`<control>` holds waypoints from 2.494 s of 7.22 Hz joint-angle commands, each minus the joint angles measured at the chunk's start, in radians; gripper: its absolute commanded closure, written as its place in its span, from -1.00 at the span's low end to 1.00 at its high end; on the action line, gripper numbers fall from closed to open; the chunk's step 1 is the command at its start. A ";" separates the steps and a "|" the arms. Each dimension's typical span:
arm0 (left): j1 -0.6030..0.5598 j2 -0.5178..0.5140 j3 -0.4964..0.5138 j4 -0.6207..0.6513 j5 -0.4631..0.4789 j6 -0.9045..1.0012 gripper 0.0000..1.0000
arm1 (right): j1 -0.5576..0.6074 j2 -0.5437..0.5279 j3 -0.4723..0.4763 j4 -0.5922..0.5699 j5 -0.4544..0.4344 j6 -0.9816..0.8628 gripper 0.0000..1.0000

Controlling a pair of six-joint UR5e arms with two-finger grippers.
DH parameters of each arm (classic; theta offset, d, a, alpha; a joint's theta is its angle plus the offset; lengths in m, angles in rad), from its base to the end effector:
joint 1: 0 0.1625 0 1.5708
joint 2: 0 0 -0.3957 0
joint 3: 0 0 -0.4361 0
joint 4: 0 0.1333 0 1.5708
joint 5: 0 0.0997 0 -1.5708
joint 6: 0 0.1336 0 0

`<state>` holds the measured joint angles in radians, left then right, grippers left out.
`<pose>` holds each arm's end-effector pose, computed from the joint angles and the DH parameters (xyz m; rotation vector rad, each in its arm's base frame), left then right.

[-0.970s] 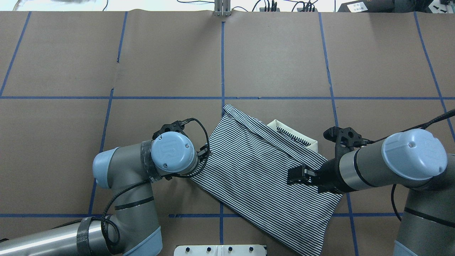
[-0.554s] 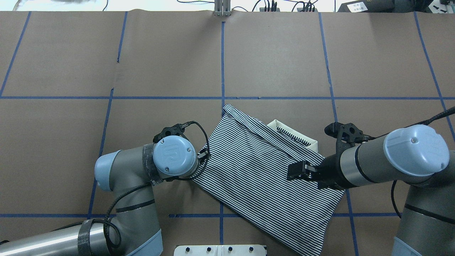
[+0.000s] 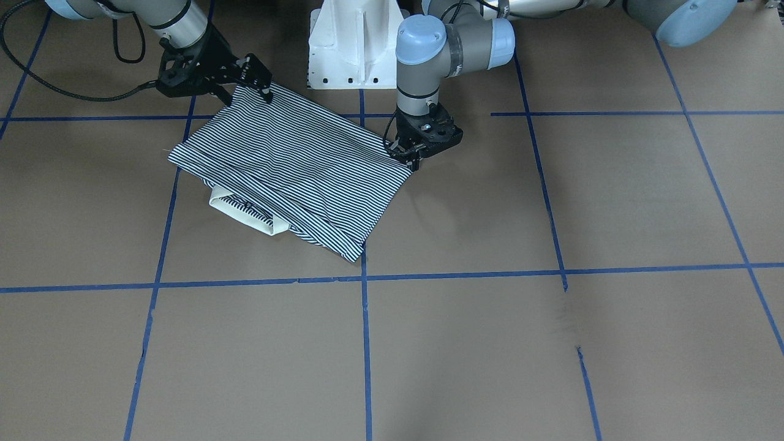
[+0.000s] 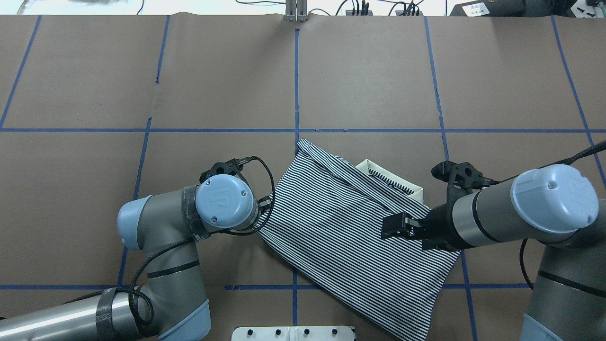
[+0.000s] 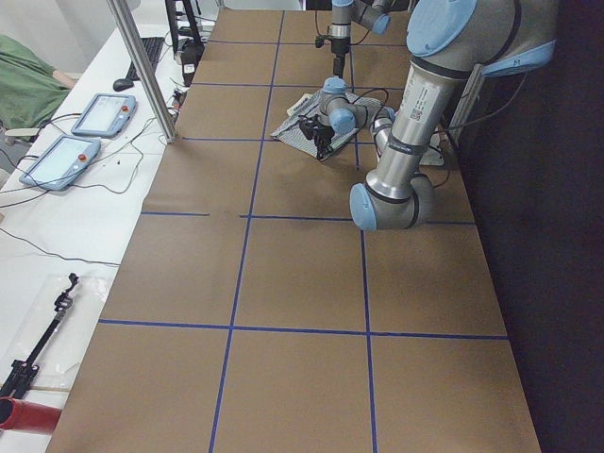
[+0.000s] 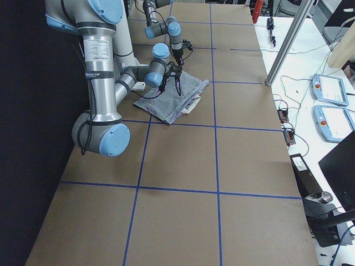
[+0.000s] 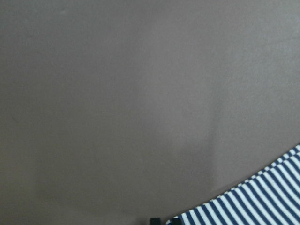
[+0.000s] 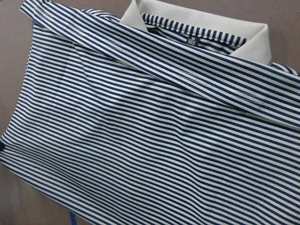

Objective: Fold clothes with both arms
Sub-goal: 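Rotate the striped shirt with the right gripper while the left gripper presses its far end, then release the shirt and move the right gripper over the shirt's collar side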

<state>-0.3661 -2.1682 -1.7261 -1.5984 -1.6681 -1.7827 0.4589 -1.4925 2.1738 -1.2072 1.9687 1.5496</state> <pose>0.6155 -0.3648 0.2159 -0.0324 0.7936 -0.5098 -0.4357 -0.3062 0.2579 -0.1054 -1.0863 0.1857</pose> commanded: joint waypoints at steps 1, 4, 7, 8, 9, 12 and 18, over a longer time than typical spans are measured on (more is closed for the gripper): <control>-0.051 0.007 -0.007 0.005 -0.004 0.043 1.00 | 0.003 0.000 0.000 0.000 -0.005 0.003 -1.00; -0.193 -0.018 0.086 -0.061 -0.001 0.161 1.00 | 0.018 0.000 -0.006 0.000 -0.022 0.004 -1.00; -0.304 -0.137 0.423 -0.358 0.005 0.313 1.00 | 0.017 0.056 -0.046 0.000 -0.094 0.001 -1.00; -0.329 -0.192 0.506 -0.441 0.005 0.368 1.00 | 0.017 0.064 -0.055 0.000 -0.105 0.000 -1.00; -0.332 -0.259 0.595 -0.539 0.036 0.387 1.00 | 0.015 0.064 -0.060 0.000 -0.120 -0.006 -1.00; -0.332 -0.318 0.781 -0.706 0.106 0.453 1.00 | 0.012 0.095 -0.103 -0.002 -0.134 -0.009 -1.00; -0.343 -0.318 0.792 -0.747 0.116 0.454 -0.99 | 0.009 0.159 -0.158 -0.012 -0.172 -0.014 -1.00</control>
<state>-0.7054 -2.4878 -0.9352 -2.3374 -1.5534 -1.3267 0.4682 -1.3623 2.0339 -1.2137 1.8054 1.5378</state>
